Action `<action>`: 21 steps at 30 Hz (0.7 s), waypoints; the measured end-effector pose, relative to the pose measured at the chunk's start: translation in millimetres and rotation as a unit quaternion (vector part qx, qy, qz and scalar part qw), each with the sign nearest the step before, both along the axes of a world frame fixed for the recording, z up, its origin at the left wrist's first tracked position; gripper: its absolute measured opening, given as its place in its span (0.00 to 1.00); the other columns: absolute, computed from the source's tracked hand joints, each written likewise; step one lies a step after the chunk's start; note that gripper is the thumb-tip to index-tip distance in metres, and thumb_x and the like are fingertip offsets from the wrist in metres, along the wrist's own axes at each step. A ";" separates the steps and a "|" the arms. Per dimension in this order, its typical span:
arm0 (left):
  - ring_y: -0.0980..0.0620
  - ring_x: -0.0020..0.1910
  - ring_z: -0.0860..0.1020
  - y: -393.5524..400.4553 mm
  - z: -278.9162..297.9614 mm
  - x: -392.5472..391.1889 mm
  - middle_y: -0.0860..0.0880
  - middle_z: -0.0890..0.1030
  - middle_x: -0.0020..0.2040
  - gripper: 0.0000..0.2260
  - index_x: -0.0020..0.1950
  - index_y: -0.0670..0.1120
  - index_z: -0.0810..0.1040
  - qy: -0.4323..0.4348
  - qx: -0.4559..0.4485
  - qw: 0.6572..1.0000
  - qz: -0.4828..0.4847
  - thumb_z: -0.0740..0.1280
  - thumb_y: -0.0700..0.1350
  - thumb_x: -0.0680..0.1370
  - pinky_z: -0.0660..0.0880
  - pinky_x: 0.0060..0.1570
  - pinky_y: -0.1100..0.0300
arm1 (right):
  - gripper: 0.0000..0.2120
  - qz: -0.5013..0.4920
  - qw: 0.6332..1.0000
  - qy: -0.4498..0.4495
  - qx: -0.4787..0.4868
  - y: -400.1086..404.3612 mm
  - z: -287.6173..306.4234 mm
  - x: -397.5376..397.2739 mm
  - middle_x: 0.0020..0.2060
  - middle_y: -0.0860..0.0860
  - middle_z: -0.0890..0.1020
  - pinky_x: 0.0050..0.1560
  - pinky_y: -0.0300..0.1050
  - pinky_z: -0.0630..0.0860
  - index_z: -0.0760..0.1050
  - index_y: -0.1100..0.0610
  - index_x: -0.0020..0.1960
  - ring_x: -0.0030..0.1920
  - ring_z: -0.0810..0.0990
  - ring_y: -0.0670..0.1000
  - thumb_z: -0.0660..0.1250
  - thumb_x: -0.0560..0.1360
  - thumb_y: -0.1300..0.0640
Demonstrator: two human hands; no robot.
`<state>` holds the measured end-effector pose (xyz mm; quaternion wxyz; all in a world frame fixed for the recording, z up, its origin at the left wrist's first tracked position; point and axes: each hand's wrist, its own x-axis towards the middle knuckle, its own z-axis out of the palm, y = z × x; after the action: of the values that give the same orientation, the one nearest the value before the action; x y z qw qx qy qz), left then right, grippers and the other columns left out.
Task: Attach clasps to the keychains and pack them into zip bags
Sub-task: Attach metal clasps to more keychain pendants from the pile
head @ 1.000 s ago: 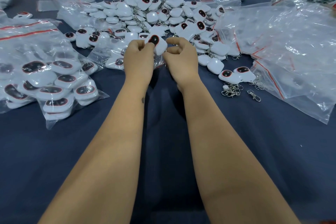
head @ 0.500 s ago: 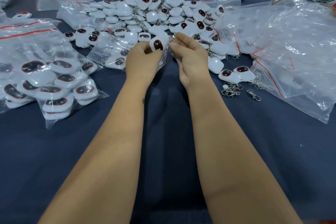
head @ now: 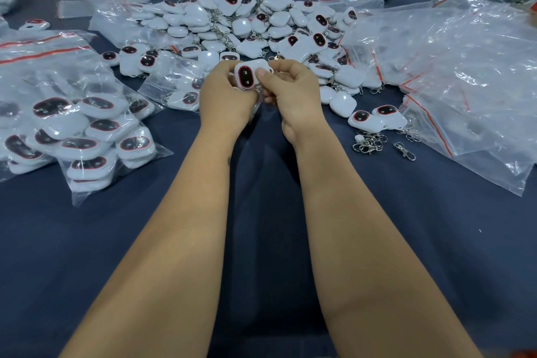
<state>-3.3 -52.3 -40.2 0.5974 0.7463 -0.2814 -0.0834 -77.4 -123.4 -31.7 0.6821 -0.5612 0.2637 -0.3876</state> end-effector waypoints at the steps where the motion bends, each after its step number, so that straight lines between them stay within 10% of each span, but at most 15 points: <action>1: 0.57 0.37 0.78 0.1 -0.1 0.3 0.56 0.80 0.39 0.10 0.50 0.53 0.78 0.005 -0.005 1.000 0.004 0.69 0.41 0.72 0.77 0.40 0.58 | 0.08 -0.007 1.000 0.004 -0.001 0.0 0.1 -0.1 0.33 0.52 0.78 0.29 0.34 0.72 0.74 0.57 0.44 0.26 0.75 0.42 0.70 0.75 0.67; 14: 0.62 0.39 0.79 2.6 7.5 -1.3 0.57 0.81 0.41 0.11 0.53 0.50 0.83 0.003 -0.092 0.994 0.054 0.67 0.39 0.75 0.76 0.41 0.70 | 0.07 -0.067 0.992 0.091 -0.056 4.4 -2.0 4.2 0.35 0.54 0.80 0.38 0.44 0.75 0.76 0.54 0.40 0.34 0.77 0.49 0.74 0.71 0.62; 21: 0.63 0.35 0.76 3.9 13.1 -9.0 0.57 0.80 0.38 0.08 0.46 0.51 0.81 -0.031 -0.154 0.986 0.053 0.67 0.38 0.74 0.72 0.36 0.72 | 0.11 0.030 0.995 0.060 -0.072 10.1 -0.4 5.2 0.44 0.61 0.85 0.43 0.47 0.80 0.74 0.59 0.50 0.40 0.82 0.52 0.59 0.75 0.73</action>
<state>-12.3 -48.4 -27.1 0.6997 0.6616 -0.2694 0.0154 -72.1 -113.3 -32.1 0.6344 -0.6382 0.2587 -0.3510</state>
